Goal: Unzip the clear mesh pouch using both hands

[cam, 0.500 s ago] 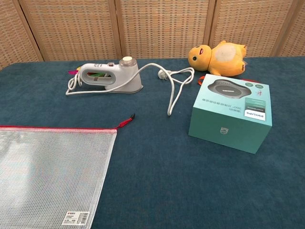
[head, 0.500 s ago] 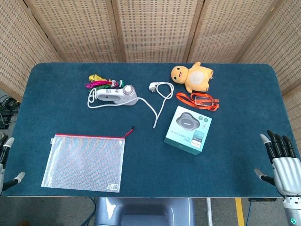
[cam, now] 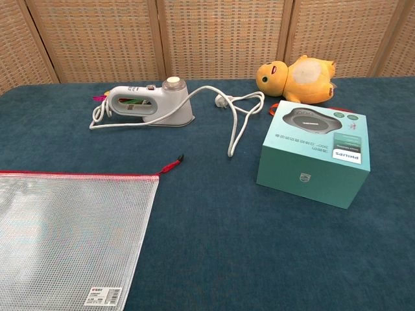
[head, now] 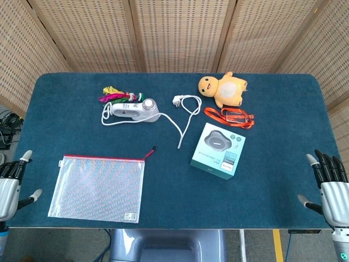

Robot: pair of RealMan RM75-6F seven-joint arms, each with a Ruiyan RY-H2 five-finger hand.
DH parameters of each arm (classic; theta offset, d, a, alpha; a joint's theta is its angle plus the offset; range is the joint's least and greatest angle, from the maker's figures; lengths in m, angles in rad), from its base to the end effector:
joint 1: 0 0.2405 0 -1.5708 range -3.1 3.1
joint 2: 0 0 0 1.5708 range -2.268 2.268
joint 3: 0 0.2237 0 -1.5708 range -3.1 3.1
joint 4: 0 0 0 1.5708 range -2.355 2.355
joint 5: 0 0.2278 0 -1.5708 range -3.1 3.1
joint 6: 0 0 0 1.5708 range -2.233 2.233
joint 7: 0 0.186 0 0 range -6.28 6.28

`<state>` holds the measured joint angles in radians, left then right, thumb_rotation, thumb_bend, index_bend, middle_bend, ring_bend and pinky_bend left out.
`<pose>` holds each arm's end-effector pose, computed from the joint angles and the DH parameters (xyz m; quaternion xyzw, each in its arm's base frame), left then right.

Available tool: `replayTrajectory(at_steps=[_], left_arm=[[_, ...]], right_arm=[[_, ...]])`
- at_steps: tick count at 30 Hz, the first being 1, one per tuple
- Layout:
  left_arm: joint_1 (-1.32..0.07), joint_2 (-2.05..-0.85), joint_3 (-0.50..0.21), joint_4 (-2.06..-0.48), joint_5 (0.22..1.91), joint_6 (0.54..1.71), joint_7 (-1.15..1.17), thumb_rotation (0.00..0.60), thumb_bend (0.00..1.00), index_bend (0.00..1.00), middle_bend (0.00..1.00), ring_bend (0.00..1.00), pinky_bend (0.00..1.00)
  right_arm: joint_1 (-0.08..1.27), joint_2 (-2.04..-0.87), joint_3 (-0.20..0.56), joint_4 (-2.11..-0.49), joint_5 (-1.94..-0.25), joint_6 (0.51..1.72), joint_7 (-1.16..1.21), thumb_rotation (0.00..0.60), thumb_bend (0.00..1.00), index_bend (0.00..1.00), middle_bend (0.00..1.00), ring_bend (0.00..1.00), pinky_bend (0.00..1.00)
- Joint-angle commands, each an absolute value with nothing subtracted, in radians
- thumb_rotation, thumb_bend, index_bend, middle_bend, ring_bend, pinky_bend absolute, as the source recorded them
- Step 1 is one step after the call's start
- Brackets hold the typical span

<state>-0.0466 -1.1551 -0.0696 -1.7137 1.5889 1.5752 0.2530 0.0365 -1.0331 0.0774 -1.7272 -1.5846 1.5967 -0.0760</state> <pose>-0.2475 0.2129 0.1237 -0.6088 -0.3129 -0.3923 0.6145 -0.2575 -0.2119 0.1601 0.5916 -0.3278 0.4188 0.6060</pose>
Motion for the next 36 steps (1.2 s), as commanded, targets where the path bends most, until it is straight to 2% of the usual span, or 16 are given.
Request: replayTrajectory(at_steps=[1, 2, 6, 9, 16, 21, 26, 36], left_arm=[[-0.218, -1.214, -0.155, -1.737, 1.52, 1.35, 0.36, 0.6, 0.0, 0.22, 0.92, 0.86, 0.9], [-0.246, -1.222, -0.174, -1.757, 1.474, 1.306, 0.393, 0.6, 0.0, 0.25, 0.95, 0.89, 0.94], [-0.327, -1.252, -0.223, -1.797, 1.358, 1.203, 0.501, 0.6, 0.0, 0.34, 1.0, 0.94, 0.98], [-0.468, -1.337, -0.288, -1.781, 1.144, 1.052, 0.646, 0.6, 0.01, 0.36, 1.0, 0.95, 1.0], [-0.665, -1.487, -0.363, -1.687, 0.777, 0.981, 0.785, 0.6, 0.18, 0.41, 1.0, 0.95, 1.0], [-0.772, -1.564, -0.38, -1.606, 0.613, 0.957, 0.814, 0.6, 0.33, 0.44, 1.0, 0.95, 1.0], [-0.867, -1.639, -0.386, -1.494, 0.486, 0.91, 0.806, 0.6, 0.4, 0.44, 1.0, 0.95, 1.0], [-0.983, -1.736, -0.372, -1.3, 0.328, 0.809, 0.751, 0.6, 0.41, 0.44, 1.0, 0.95, 1.0]], right_arm=[[0.043, -1.04, 0.083, -1.722, -1.564, 1.579, -0.094, 0.6, 0.0, 0.02, 0.0, 0.0, 0.0], [0.044, -1.042, 0.084, -1.722, -1.558, 1.576, -0.098, 0.6, 0.0, 0.02, 0.0, 0.0, 0.0], [0.047, -1.047, 0.089, -1.72, -1.542, 1.567, -0.112, 0.6, 0.0, 0.02, 0.0, 0.0, 0.0], [0.053, -1.053, 0.097, -1.715, -1.522, 1.556, -0.126, 0.6, 0.0, 0.02, 0.0, 0.0, 0.0], [0.058, -1.059, 0.103, -1.701, -1.494, 1.538, -0.133, 0.6, 0.0, 0.02, 0.0, 0.0, 0.0], [0.063, -1.063, 0.107, -1.691, -1.477, 1.526, -0.133, 0.6, 0.0, 0.02, 0.0, 0.0, 0.0], [0.065, -1.064, 0.112, -1.682, -1.458, 1.516, -0.128, 0.6, 0.0, 0.02, 0.0, 0.0, 0.0], [0.07, -1.065, 0.118, -1.666, -1.422, 1.493, -0.123, 0.6, 0.0, 0.02, 0.0, 0.0, 0.0]])
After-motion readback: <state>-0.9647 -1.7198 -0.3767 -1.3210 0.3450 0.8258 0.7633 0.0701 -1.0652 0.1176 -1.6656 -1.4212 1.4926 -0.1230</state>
